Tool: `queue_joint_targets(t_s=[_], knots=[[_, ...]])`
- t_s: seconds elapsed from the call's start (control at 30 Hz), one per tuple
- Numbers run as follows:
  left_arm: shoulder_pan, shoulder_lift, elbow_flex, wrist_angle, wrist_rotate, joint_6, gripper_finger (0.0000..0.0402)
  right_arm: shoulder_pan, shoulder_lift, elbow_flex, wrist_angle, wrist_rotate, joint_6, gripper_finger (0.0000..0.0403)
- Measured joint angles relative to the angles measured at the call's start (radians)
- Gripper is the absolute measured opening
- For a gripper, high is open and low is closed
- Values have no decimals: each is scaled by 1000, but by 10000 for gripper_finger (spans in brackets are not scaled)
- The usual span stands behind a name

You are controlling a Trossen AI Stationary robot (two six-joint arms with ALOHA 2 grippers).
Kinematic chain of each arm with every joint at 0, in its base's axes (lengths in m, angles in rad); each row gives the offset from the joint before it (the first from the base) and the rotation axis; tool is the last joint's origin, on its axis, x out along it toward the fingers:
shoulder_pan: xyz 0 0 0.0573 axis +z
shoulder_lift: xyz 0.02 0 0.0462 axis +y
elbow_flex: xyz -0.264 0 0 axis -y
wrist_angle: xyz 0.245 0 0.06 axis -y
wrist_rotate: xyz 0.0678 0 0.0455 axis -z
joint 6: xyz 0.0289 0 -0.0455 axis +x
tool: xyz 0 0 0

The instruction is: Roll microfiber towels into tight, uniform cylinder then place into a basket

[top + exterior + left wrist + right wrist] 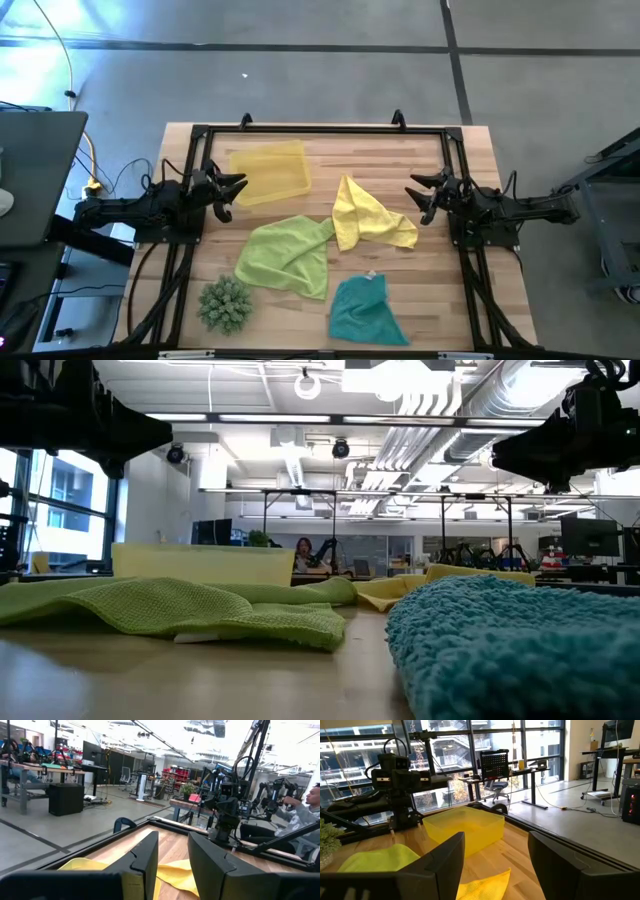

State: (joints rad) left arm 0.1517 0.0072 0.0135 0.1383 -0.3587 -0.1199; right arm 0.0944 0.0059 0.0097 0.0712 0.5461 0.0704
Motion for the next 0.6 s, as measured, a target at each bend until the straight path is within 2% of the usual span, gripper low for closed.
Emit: queue_joint_targets(t_s=[0.6], knots=[[0,0,0,0,0,-8,97,0,0,0,0,0,0,211]])
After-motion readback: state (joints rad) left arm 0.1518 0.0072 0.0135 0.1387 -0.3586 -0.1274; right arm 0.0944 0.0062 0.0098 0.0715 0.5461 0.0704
